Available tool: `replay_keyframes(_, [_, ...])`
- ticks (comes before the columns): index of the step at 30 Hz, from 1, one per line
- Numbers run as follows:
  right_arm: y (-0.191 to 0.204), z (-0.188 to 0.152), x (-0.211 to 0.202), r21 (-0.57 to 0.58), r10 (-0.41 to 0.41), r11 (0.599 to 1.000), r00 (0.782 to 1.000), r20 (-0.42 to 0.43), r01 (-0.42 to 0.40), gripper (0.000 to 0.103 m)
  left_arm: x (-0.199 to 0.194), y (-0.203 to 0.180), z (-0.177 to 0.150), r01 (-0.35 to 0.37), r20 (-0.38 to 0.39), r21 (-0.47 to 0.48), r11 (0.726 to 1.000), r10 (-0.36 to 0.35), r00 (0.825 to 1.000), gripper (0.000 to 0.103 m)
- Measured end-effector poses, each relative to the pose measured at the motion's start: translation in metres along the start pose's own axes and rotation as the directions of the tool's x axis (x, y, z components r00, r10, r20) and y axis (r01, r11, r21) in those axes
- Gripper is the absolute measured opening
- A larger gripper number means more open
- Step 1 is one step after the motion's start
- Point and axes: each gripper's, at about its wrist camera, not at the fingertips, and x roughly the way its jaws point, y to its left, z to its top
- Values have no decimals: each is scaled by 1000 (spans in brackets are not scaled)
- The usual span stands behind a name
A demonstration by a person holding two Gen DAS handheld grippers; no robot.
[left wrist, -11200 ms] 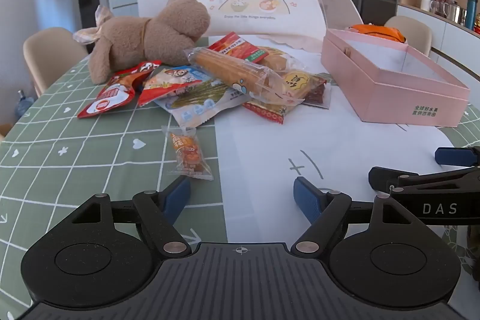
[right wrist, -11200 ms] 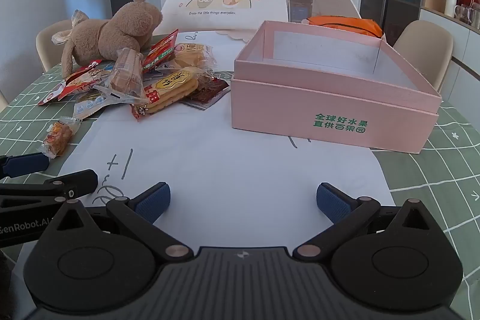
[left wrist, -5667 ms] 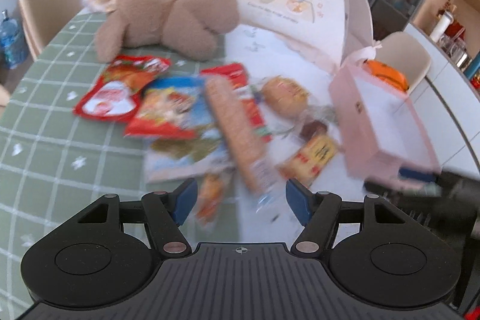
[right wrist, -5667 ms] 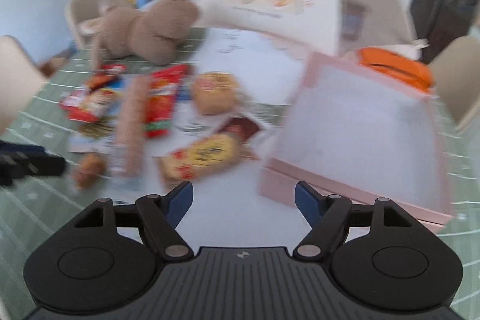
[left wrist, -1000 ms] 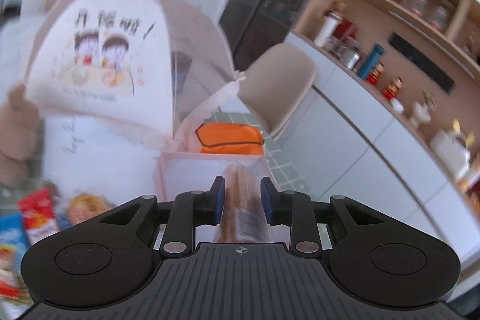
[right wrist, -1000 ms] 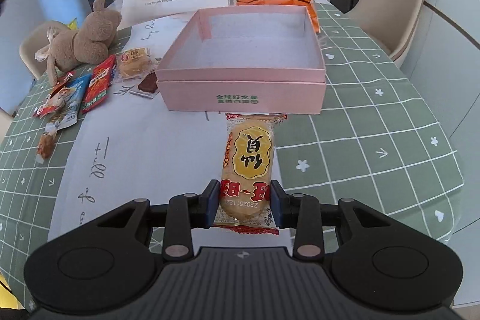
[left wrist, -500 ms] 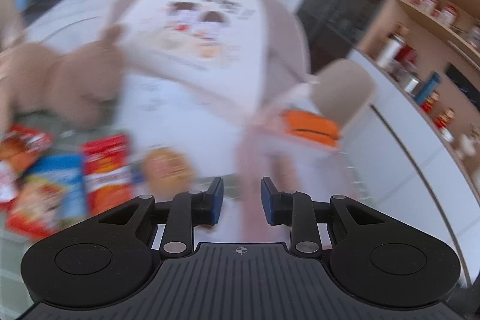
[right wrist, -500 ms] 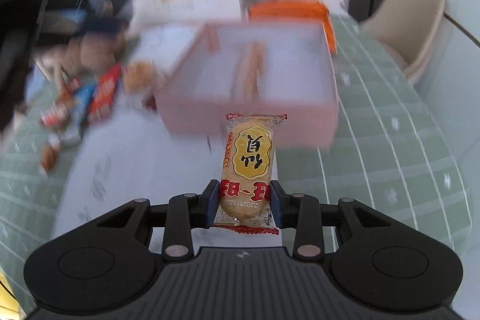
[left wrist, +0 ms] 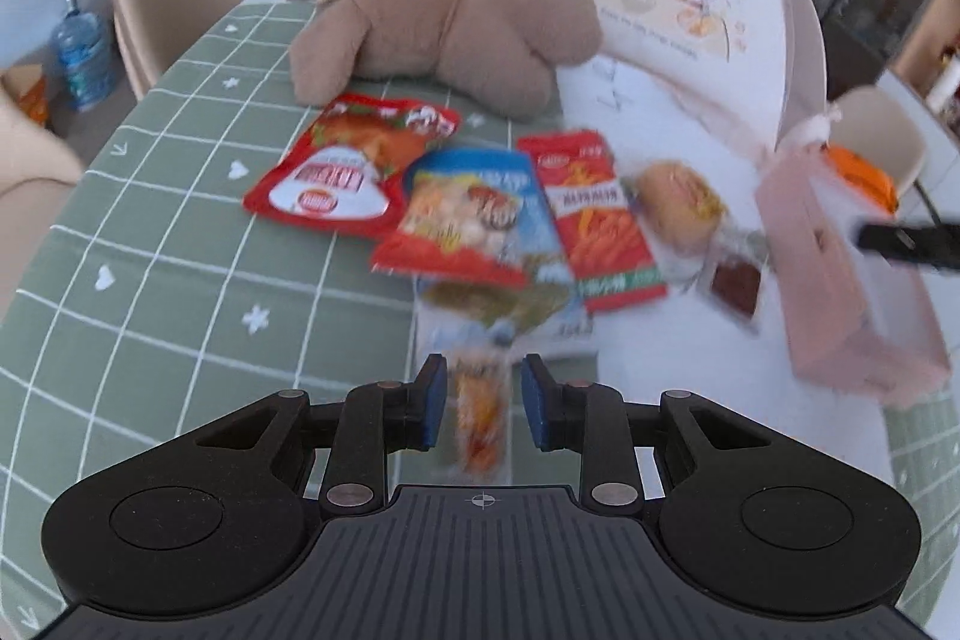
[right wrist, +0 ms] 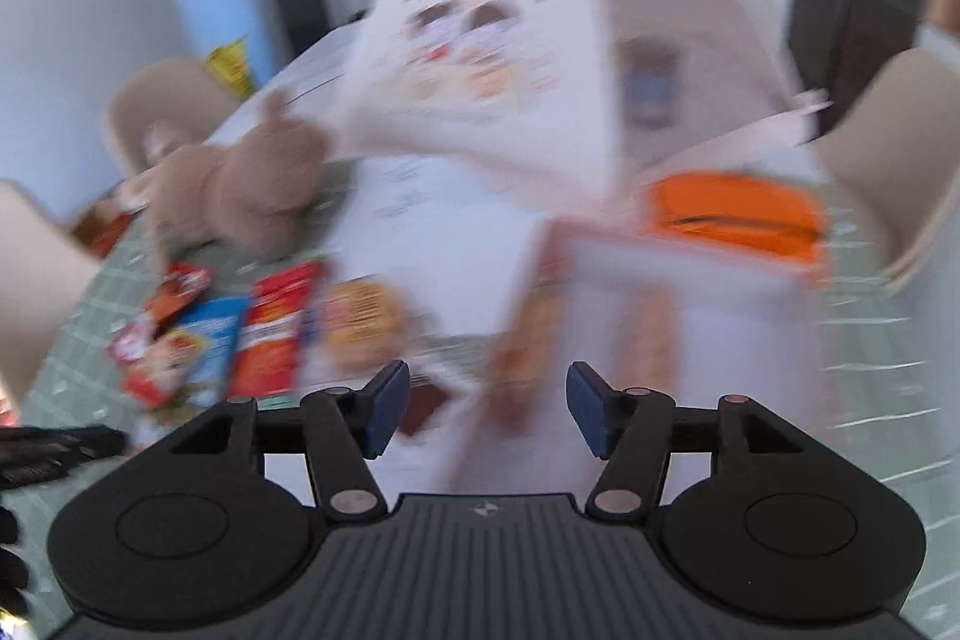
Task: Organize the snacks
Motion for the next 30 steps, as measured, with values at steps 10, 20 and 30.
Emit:
replay_keyframes(10, [72, 37, 76, -68, -21, 998, 999, -25, 19, 70, -19, 24, -16, -51, -65, 63, 997, 55, 996, 31])
replay_keyframes(20, [77, 25, 133, -14, -20, 1000, 983, -182, 18, 52, -30, 34, -9, -26, -65, 68, 997, 31, 997, 31])
replay_keyframes(30, [54, -55, 33, 43, 255, 967, 949, -184, -251, 70, -21, -15, 14, 61, -21, 130, 990, -59, 998, 31])
